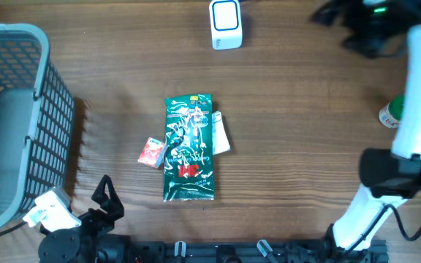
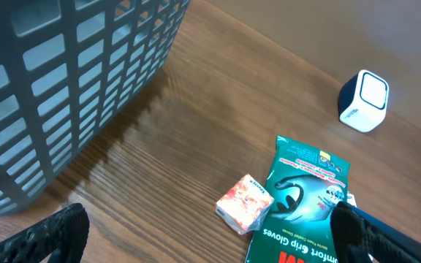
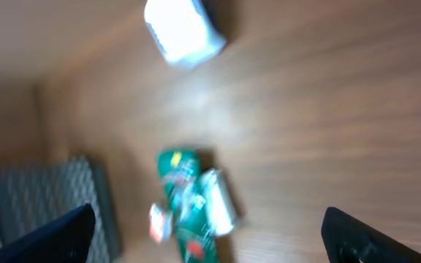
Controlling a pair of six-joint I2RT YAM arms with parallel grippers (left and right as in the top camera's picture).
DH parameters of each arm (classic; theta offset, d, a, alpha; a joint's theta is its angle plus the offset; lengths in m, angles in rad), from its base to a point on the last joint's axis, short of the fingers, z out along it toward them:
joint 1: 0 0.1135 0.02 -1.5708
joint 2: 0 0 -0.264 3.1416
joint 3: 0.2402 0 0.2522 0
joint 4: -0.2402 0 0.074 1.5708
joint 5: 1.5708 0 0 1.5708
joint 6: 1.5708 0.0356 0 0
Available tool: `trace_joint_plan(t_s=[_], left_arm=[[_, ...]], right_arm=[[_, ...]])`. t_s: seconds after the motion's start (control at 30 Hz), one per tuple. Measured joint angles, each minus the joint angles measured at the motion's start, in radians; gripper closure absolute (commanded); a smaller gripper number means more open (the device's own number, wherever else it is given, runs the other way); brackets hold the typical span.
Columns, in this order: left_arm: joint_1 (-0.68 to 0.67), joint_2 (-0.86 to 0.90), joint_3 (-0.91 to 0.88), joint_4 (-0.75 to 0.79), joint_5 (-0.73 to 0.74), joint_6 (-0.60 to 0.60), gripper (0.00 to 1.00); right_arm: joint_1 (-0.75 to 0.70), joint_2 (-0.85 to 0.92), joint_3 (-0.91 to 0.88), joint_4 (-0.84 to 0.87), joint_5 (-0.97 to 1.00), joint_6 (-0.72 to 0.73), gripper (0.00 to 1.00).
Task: Scan the item barcode
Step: 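Reach the right gripper to the green glove pack and grasp it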
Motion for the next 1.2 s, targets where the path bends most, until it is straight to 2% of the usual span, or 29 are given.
trace_joint_plan(t_s=[0.13, 0.23, 0.37, 0.5, 0.63, 0.93, 1.2], left_arm=[[0.000, 0.000, 0.000, 0.000, 0.000, 0.000, 0.00], [0.000, 0.000, 0.000, 0.000, 0.000, 0.000, 0.00], [0.000, 0.000, 0.000, 0.000, 0.000, 0.000, 0.00], [0.000, 0.000, 0.000, 0.000, 0.000, 0.000, 0.00], [0.000, 0.000, 0.000, 0.000, 0.000, 0.000, 0.00], [0.000, 0.000, 0.000, 0.000, 0.000, 0.000, 0.00], [0.000, 0.000, 0.000, 0.000, 0.000, 0.000, 0.00]], right_arm=[[0.248, 0.010, -0.226, 0.085, 0.032, -0.002, 0.00], [0.370, 0.016, -0.425, 0.199, 0.035, 0.003, 0.00], [0.449, 0.024, -0.694, 0.399, 0.000, 0.025, 0.00], [0.465, 0.027, -0.892, 0.585, -0.090, 0.052, 0.00], [0.473, 0.027, -0.974, 0.680, -0.146, 0.078, 0.00], [0.556, 0.027, -0.977, 0.841, -0.153, 0.188, 0.00], [0.574, 0.027, -0.979, 0.849, -0.068, 0.216, 0.00]])
